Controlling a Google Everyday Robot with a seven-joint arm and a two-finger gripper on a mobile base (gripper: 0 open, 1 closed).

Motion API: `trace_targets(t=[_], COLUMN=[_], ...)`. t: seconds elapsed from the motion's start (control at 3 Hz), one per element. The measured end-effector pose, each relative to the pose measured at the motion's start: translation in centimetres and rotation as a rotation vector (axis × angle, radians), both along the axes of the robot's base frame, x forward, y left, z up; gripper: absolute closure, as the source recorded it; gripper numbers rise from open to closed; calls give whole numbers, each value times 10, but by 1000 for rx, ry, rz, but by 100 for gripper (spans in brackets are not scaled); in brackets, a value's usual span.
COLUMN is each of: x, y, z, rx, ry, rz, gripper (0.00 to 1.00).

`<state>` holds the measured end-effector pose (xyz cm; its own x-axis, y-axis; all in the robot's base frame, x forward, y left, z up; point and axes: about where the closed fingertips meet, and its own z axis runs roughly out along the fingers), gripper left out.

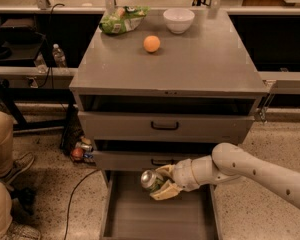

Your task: Place green can into bottom drawer

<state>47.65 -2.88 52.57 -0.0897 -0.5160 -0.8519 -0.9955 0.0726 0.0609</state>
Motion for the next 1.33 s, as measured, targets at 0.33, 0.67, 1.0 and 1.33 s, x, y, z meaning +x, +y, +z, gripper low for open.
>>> trace_targets(t=[0.33, 0.67, 1.0, 1.33], x=[-1, -5, -10, -13], y=[2, 2, -1, -5], z=[-2, -20, -60, -100], rx=[6, -2, -46, -112], ry=[4, 11, 15, 22], rz=[3, -6, -24, -44], gripper=[100, 100, 100, 100])
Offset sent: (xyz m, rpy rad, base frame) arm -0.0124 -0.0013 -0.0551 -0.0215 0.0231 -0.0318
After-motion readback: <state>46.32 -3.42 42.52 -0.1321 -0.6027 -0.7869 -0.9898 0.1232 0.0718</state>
